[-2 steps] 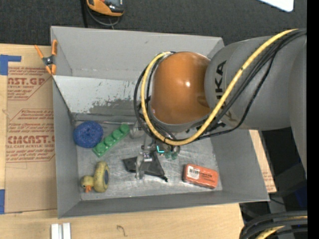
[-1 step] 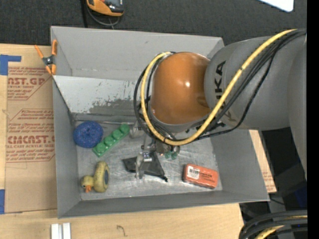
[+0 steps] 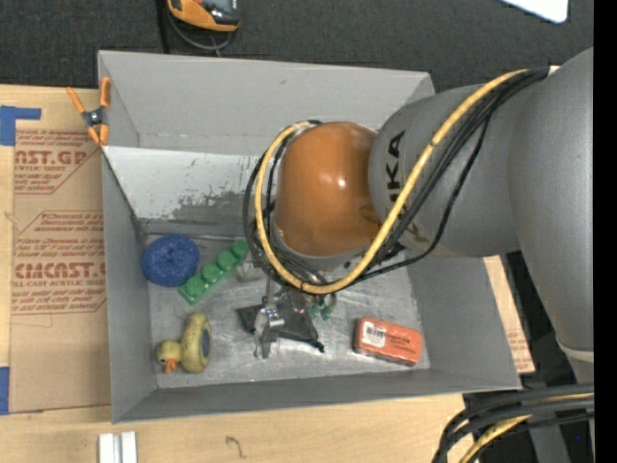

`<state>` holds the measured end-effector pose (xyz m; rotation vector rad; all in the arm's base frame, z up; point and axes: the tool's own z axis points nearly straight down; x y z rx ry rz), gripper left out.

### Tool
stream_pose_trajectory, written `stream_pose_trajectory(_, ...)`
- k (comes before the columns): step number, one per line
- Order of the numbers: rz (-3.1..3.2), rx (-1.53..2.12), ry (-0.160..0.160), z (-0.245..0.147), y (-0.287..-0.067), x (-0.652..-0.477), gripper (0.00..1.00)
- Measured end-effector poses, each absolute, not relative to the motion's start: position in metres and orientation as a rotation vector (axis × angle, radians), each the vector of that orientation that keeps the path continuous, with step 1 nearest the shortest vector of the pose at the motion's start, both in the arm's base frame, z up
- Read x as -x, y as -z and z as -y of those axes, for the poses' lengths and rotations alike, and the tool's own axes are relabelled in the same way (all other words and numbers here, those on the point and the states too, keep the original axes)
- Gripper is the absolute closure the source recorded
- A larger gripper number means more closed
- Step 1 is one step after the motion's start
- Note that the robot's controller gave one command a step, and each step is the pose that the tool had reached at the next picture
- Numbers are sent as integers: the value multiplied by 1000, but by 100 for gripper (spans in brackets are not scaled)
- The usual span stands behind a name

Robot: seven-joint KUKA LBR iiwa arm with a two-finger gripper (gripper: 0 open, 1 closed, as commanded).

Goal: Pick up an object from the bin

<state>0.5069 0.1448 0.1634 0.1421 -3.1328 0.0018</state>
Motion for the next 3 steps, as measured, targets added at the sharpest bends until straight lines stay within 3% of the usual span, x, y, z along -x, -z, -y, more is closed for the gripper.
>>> stream_pose_trajectory(1, 3150, -135, 6, -150, -134, -521, 0)
stream_pose_trajectory(2, 3141, -51, 4, -98, -96, -512, 0)
stream_pose_trajectory(3, 3094, -589, 2, -84, -74, -523, 100)
